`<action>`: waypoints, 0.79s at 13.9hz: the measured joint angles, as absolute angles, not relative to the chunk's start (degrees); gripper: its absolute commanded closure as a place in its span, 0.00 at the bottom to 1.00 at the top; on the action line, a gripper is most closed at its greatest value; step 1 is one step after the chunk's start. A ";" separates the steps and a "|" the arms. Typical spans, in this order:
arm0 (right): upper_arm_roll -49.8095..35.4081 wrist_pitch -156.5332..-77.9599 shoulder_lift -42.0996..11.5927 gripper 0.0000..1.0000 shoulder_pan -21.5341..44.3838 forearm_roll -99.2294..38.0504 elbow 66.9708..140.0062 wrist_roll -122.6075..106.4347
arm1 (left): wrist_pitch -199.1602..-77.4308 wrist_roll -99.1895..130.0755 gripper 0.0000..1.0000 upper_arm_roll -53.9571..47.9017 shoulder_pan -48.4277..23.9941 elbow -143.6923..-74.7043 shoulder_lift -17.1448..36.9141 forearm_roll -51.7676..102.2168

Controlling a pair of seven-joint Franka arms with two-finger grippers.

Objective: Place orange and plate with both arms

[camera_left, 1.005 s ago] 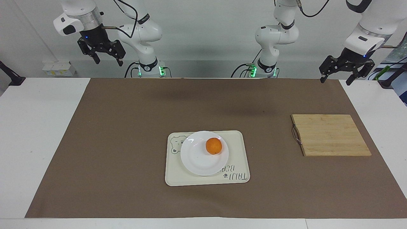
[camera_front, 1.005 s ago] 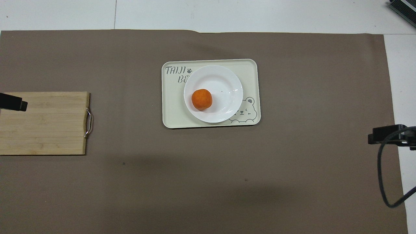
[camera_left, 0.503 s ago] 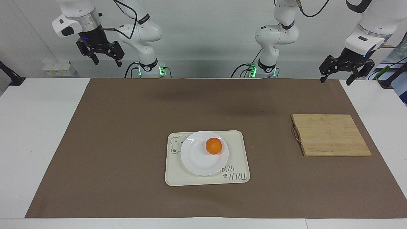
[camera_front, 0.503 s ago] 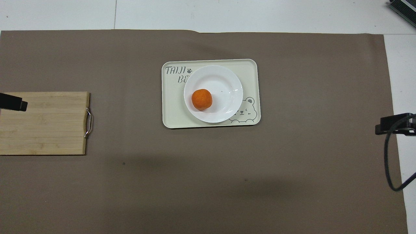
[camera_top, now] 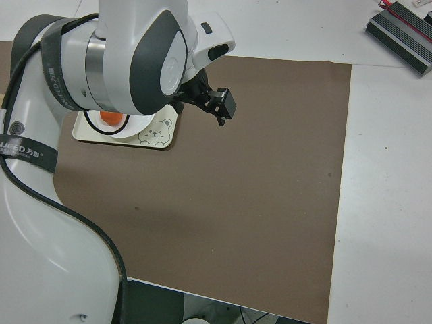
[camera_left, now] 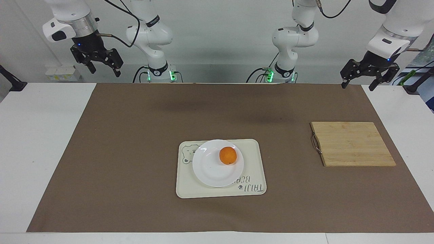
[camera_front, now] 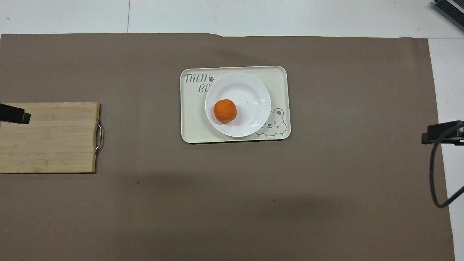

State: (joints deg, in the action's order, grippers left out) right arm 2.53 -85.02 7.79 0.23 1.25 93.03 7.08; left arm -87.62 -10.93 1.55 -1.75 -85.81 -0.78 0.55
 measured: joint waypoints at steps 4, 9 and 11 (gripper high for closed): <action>1.77 -85.02 7.79 0.00 0.25 1.26 93.10 6.21 | -87.61 -10.93 0.00 1.55 -1.75 -85.81 -0.78 0.55; 0.19 -85.02 7.81 0.00 0.26 1.26 92.98 6.20 | -87.61 -10.93 0.00 1.55 -1.75 -85.81 -0.78 0.55; 0.19 -85.02 7.83 0.00 0.26 1.26 92.98 6.20 | -87.61 -10.93 0.00 1.55 -1.75 -85.81 -0.78 0.55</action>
